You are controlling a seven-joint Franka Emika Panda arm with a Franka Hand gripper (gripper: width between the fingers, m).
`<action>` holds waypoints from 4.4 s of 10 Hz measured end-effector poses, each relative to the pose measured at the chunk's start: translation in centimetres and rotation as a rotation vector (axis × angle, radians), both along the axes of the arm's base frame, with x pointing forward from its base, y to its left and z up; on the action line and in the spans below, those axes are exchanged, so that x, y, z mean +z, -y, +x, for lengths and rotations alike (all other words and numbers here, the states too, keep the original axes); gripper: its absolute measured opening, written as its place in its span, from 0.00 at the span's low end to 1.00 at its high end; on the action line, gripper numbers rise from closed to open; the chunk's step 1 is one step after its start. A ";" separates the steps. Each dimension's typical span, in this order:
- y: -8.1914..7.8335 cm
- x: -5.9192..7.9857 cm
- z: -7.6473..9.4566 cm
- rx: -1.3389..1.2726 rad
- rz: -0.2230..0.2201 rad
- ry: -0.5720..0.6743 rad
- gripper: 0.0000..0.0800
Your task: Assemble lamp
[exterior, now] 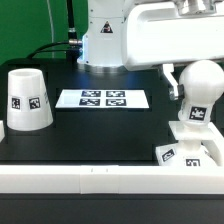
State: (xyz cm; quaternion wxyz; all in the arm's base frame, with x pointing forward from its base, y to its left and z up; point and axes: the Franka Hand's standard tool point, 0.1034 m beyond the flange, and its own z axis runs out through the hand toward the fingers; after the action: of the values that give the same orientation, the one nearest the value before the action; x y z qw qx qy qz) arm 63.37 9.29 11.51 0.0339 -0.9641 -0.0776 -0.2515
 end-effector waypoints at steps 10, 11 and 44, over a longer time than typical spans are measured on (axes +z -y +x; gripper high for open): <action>0.5 0.2 0.0 0.006 -0.011 0.047 0.87; 0.7 0.8 0.0 0.007 -0.012 0.046 0.87; 0.2 0.8 -0.5 -0.390 0.108 -0.511 0.72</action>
Offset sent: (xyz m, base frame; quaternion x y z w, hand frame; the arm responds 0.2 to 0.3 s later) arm -0.0122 -0.0002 -0.0078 -0.0073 -0.0060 0.0109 0.9999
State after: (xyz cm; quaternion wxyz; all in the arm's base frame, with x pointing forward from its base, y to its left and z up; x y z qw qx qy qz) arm 62.91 9.07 12.36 0.0544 -0.9896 0.1331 -0.0069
